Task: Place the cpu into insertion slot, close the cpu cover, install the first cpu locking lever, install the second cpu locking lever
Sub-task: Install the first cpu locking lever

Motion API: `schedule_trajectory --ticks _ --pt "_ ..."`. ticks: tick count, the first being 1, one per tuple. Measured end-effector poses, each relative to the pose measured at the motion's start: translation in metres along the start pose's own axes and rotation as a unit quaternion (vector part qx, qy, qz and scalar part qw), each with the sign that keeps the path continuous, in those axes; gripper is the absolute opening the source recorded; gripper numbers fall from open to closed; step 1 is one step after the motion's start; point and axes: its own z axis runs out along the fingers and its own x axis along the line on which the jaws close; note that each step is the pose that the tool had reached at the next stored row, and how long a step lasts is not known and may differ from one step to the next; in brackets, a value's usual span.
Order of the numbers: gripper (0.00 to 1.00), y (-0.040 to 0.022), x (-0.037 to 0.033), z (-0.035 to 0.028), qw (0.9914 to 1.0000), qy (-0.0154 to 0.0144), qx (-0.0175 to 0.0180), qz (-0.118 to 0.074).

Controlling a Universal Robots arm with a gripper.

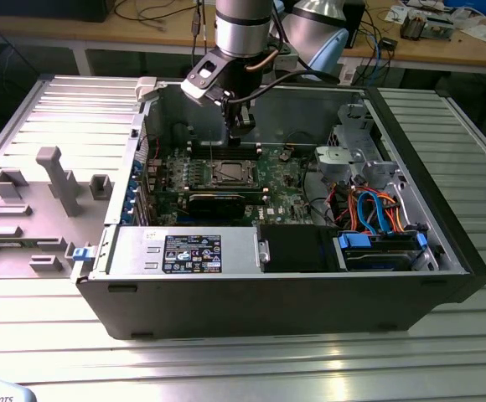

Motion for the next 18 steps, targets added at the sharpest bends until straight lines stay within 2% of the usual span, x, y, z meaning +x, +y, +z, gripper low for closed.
schedule_trajectory --ticks 3,7,11,18 --pt "0.11 0.0 0.0 0.0 1.0 0.0 0.0 -0.001" --pt "0.11 0.0 0.0 0.0 0.9997 -0.0004 0.0 -0.025" --pt "0.11 0.0 0.0 0.0 0.99925 -0.0006 0.0 -0.039" --pt "0.11 -0.0001 -0.0003 0.0 0.99889 -0.0007 0.0 -0.047"
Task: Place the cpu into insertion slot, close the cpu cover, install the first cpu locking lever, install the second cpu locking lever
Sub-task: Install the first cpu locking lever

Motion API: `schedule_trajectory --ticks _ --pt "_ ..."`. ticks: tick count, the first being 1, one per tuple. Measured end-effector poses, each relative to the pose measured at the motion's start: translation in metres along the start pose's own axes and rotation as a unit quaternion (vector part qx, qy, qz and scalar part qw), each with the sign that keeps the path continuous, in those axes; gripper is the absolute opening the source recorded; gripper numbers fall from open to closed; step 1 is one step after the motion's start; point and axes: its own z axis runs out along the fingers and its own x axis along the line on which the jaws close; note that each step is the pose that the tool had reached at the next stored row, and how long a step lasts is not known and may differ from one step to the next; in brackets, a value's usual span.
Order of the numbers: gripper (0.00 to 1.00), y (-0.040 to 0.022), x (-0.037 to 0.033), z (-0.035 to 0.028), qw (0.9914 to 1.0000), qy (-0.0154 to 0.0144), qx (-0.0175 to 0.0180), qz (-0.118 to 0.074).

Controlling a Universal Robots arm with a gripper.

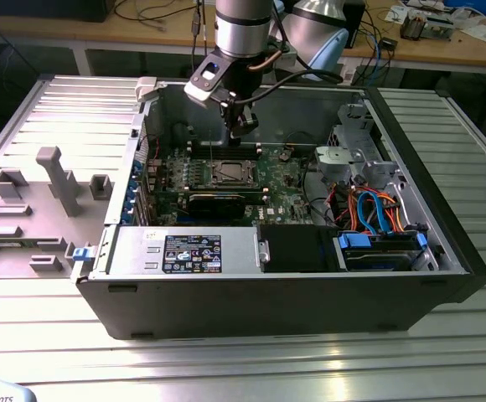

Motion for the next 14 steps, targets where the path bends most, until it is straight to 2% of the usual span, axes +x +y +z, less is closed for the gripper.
schedule_trajectory --ticks 4,10,12,14 --pt "0.11 0.0 0.0 0.0 0.99998 -0.0001 0.0 -0.006" --pt "0.11 0.0 0.0 0.0 0.9995 -0.0005 0.0 -0.032" --pt "0.11 0.0 0.0 0.0 0.99891 -0.0007 0.0 -0.047" --pt "0.11 0.0 0.0 0.0001 0.99733 -0.0011 0.0 -0.073"
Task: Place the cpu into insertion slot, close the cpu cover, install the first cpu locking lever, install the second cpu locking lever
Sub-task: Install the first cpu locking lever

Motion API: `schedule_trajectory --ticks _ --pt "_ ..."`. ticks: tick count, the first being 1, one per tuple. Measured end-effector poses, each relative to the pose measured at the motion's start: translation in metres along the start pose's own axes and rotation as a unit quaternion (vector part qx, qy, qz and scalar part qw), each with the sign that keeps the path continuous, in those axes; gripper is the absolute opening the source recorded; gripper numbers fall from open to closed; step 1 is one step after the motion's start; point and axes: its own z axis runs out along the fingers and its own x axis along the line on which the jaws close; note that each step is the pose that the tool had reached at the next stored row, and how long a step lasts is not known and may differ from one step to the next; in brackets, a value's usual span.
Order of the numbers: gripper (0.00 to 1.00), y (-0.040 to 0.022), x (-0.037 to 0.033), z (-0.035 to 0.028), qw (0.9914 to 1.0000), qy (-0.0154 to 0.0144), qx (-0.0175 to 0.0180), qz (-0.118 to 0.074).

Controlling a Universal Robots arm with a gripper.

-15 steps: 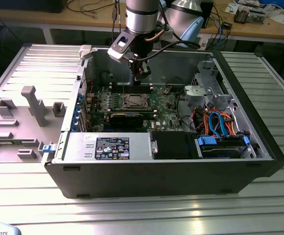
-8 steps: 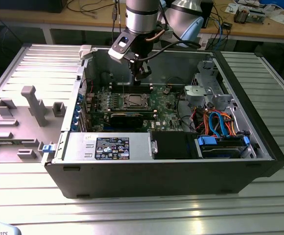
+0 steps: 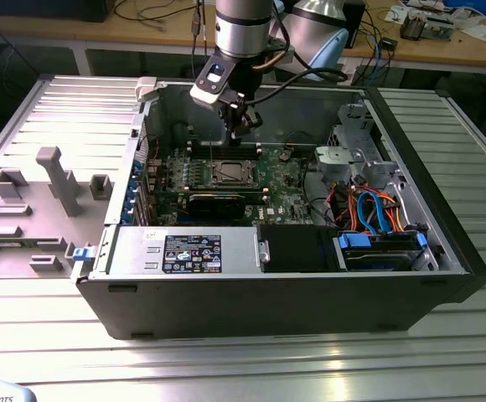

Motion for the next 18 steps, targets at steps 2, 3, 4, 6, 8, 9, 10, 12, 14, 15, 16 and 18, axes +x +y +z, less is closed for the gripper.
schedule_trajectory --ticks 2,3,4,6,8,9,10,12,14,15,16,18 --pt "0.11 -0.0001 0.0 0.0 0.99994 -0.0002 0.0 -0.011" --pt "0.11 -0.0001 0.0 0.0 0.99992 -0.0002 0.0 -0.013" --pt "0.11 0.0 0.0 0.0 0.99992 -0.0002 0.0 -0.013" --pt "0.11 -0.0001 0.0 0.0 0.99992 -0.0002 0.0 -0.013" --pt "0.11 -0.0001 0.0 0.0 0.99992 -0.0002 0.0 -0.013" --pt "0.11 0.0 0.0 0.0 0.99992 -0.0002 0.0 -0.013" --pt "0.11 -0.0001 0.0 0.0 0.99992 -0.0002 0.0 -0.013" --pt "0.11 -0.0001 0.0 0.0 0.99992 -0.0002 0.0 -0.013" --pt "0.11 -0.0001 0.0 0.0 0.99992 -0.0002 0.0 -0.013" --pt "0.11 -0.0001 0.0 0.0 0.99991 -0.0002 0.0 -0.013" --pt "0.11 0.0 0.0 0.0 0.9999 -0.0002 0.0 -0.014" --pt "0.11 -0.0001 0.0 0.0 0.9998 -0.0003 0.0 -0.02"
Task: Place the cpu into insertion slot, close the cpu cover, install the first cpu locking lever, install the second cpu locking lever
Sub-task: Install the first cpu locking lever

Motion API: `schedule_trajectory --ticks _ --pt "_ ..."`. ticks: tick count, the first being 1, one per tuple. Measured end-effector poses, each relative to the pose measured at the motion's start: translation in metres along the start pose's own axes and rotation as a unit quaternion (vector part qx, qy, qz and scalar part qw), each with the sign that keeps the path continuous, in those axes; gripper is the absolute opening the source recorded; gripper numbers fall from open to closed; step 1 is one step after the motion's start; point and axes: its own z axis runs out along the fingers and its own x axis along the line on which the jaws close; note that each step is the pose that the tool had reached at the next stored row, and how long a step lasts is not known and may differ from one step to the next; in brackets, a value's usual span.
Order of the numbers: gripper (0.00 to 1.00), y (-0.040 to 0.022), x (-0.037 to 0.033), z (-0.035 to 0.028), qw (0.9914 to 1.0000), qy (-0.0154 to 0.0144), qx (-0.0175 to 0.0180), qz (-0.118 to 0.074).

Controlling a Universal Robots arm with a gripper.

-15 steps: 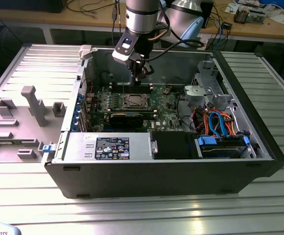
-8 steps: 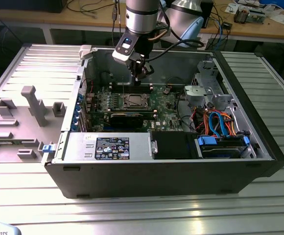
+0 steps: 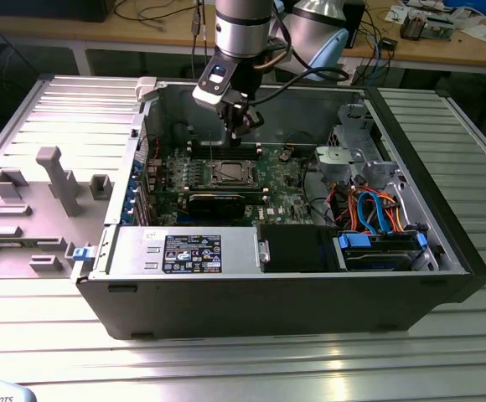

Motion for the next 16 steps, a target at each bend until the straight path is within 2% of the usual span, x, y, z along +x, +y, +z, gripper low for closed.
schedule_trajectory --ticks 3,6,8,9,10,13,16 --pt "0.11 0.0 0.0 0.0 0.99981 -0.0003 0.0 -0.019" --pt "0.11 0.0 0.0 0.0 0.99889 -0.0007 0.0 -0.047" --pt "0.11 0.0 0.0 0.0 0.99765 -0.0011 0.0 -0.068" --pt "0.11 0.0 0.0 0.0 0.99653 -0.0013 0.0 -0.083" --pt "0.11 0.0 0.0 0.0 0.99591 -0.0014 0.0001 -0.09" --pt "0.11 0.0 0.0 0.0 0.99456 -0.0016 0.0001 -0.104" --pt "0.11 0.0 0.0 0.0 0.9944 -0.0016 0.0 -0.106"
